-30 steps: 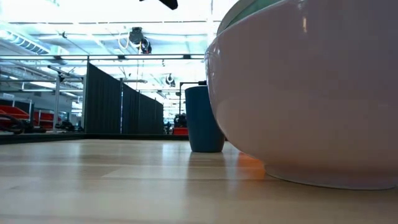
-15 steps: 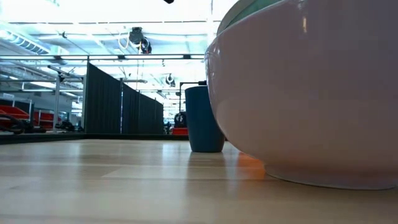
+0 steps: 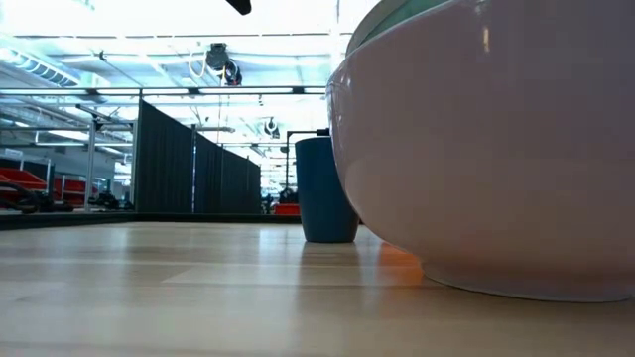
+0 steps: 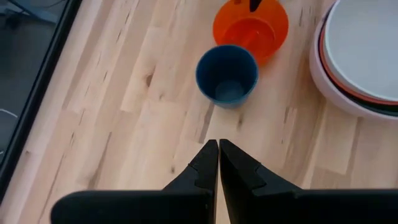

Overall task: Nest bowls inside each other
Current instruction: Stack the orange bowl onto the white bowl, then put the cup next to the stack on the left

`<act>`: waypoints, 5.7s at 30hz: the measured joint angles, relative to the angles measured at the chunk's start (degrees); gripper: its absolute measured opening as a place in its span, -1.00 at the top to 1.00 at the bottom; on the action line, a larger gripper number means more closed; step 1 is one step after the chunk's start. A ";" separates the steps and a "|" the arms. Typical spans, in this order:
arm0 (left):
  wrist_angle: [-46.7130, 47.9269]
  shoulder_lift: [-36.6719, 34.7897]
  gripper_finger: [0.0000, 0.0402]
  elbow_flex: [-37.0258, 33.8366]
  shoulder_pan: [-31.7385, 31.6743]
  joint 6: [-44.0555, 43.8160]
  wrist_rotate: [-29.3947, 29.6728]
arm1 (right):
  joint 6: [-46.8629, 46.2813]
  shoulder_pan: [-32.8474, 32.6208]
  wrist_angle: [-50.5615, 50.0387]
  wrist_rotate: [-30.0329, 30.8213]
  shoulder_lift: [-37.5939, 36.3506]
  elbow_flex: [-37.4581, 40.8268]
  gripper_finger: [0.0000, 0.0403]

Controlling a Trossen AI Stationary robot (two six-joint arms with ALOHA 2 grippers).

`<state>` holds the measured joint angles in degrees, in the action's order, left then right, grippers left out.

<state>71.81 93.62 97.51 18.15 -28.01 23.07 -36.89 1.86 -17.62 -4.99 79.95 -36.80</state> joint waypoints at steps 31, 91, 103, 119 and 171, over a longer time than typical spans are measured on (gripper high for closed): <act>0.28 -0.02 1.00 0.00 -0.02 3.08 0.21 | 1.87 1.41 -4.15 -3.67 3.29 -6.41 1.00; -3.72 -0.04 1.00 0.00 -7.64 15.19 -2.25 | -10.37 -22.98 -24.92 -0.95 14.54 -35.52 0.92; -4.11 -0.04 1.00 0.00 -8.22 18.99 -7.29 | -10.67 -22.98 -25.06 -0.98 14.51 -35.52 0.60; -8.82 -0.04 1.00 0.00 -18.91 31.38 -22.64 | -11.90 -22.55 -28.38 -0.62 7.63 -37.49 0.19; -16.43 19.96 0.11 -0.02 -25.99 28.37 -39.91 | -3.42 -16.10 -37.12 13.85 -7.95 -39.19 0.08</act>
<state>55.38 113.59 97.49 -7.84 0.36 -16.84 -40.31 -14.24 -54.74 8.86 72.01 -75.99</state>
